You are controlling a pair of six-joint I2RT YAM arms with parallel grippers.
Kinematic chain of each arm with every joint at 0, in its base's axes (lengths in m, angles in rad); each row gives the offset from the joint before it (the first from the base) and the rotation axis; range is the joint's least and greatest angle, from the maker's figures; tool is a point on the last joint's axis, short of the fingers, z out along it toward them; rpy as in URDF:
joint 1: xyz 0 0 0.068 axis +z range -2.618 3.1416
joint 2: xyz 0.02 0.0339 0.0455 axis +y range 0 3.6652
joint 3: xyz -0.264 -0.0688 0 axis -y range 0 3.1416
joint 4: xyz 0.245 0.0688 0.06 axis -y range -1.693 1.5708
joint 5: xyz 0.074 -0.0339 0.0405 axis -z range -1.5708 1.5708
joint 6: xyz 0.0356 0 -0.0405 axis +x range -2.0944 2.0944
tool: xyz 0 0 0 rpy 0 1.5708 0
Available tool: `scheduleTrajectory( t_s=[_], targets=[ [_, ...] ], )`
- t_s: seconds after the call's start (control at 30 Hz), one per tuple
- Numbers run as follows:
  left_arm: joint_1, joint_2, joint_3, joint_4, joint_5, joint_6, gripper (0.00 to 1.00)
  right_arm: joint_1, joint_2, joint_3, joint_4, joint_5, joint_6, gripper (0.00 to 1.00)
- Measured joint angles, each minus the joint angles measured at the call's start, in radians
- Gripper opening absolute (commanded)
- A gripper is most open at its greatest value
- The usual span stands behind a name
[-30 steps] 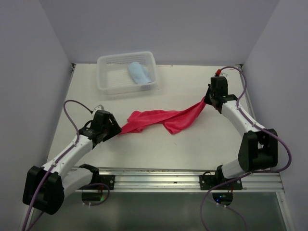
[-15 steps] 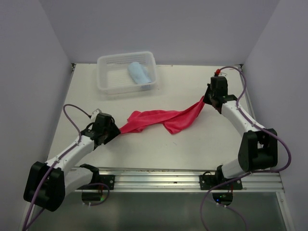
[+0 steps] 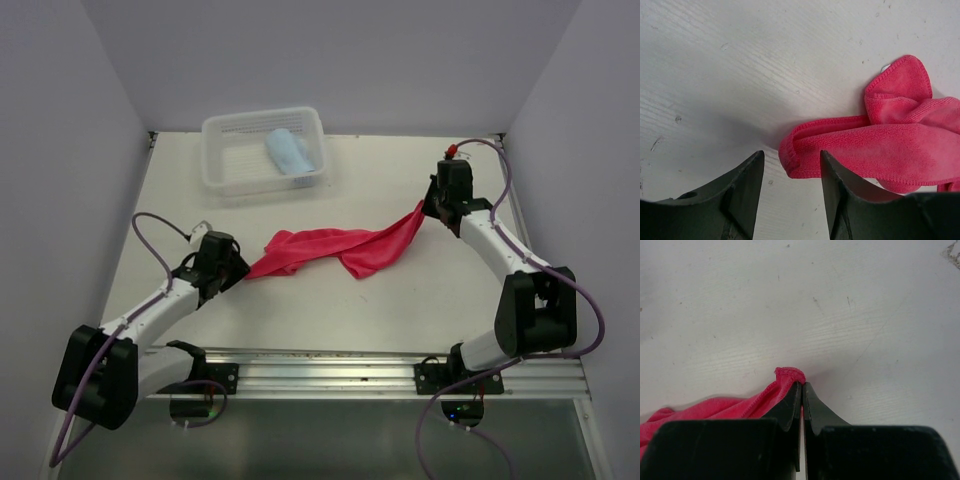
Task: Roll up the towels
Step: Flatten the towel
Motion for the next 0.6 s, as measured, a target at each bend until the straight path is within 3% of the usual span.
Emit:
scheduleTrajectory(
  t_s=[0.2,0.4,0.6],
  targets=[
    [0.0,0.011,-0.022,0.031,0.003,0.0,0.34,0.0,0.0,0.0,0.0,0.0,0.0,0.0],
    [0.0,0.034,-0.03,0.055,0.008,-0.003,0.0,0.0,0.0,-0.001,0.0,-0.001,-0.001,0.0],
    [0.001,0.049,-0.024,0.059,0.008,0.006,0.0,0.0,-0.01,-0.04,0.044,-0.037,-0.039,0.0]
  ],
)
